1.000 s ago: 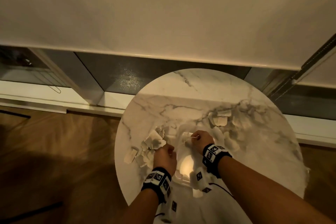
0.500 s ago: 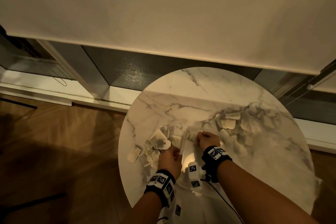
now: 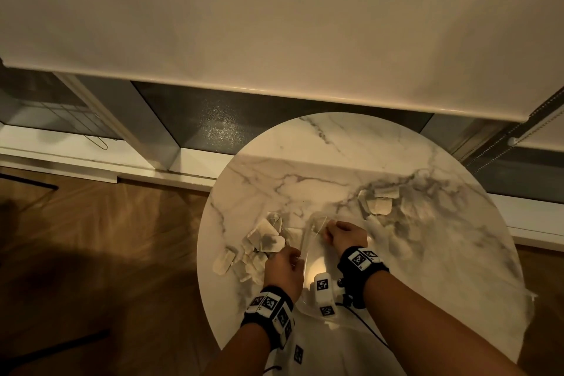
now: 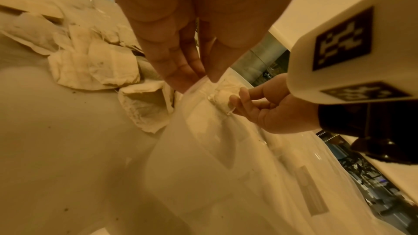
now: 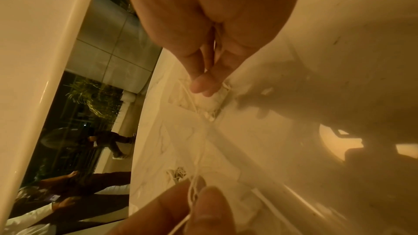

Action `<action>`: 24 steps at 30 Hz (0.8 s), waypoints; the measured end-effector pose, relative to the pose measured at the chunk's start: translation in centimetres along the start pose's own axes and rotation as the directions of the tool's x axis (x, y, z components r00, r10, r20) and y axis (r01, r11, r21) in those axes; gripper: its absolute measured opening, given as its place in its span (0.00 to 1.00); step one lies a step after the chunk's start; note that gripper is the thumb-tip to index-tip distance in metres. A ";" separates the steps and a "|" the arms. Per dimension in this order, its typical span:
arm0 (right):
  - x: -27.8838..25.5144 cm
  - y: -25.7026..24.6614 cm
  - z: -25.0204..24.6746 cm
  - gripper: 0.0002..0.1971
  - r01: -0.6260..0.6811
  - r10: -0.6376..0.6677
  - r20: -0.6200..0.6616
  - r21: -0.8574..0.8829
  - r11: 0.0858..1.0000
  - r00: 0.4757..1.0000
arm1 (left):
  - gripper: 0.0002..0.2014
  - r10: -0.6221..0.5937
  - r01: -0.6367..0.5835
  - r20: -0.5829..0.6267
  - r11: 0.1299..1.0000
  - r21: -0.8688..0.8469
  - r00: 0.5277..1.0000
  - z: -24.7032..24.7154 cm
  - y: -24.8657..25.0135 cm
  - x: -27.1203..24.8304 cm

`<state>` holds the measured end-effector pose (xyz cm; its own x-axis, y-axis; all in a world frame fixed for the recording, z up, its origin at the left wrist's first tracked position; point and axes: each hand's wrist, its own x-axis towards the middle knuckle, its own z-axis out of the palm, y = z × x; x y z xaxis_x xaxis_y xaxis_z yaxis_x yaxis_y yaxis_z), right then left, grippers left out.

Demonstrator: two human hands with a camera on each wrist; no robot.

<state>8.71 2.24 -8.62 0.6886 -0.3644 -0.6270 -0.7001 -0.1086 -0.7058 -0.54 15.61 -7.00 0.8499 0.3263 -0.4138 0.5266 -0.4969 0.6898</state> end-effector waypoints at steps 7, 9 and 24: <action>-0.6 0.0 -0.9 0.16 -0.089 0.084 0.075 0.062 0.994 0.994 | 0.09 0.028 -0.030 -0.031 0.999 -0.042 0.999 -0.8 -0.1 -0.8; -1.3 -0.2 -1.3 0.06 -0.111 0.099 0.121 0.100 0.989 0.988 | 0.08 0.030 -0.035 -0.059 0.996 -0.083 0.998 -1.9 -0.4 -1.0; -8.3 0.5 0.2 0.13 0.419 -0.261 0.400 -0.384 0.823 0.879 | 0.08 -0.094 0.100 -0.149 0.994 0.032 0.984 -9.8 -5.4 4.3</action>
<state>2.67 5.44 -3.86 0.8634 0.0778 -0.4985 -0.3600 -0.5972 -0.7168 0.07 27.55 -6.71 0.7840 0.4881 -0.3835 0.6093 -0.4871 0.6257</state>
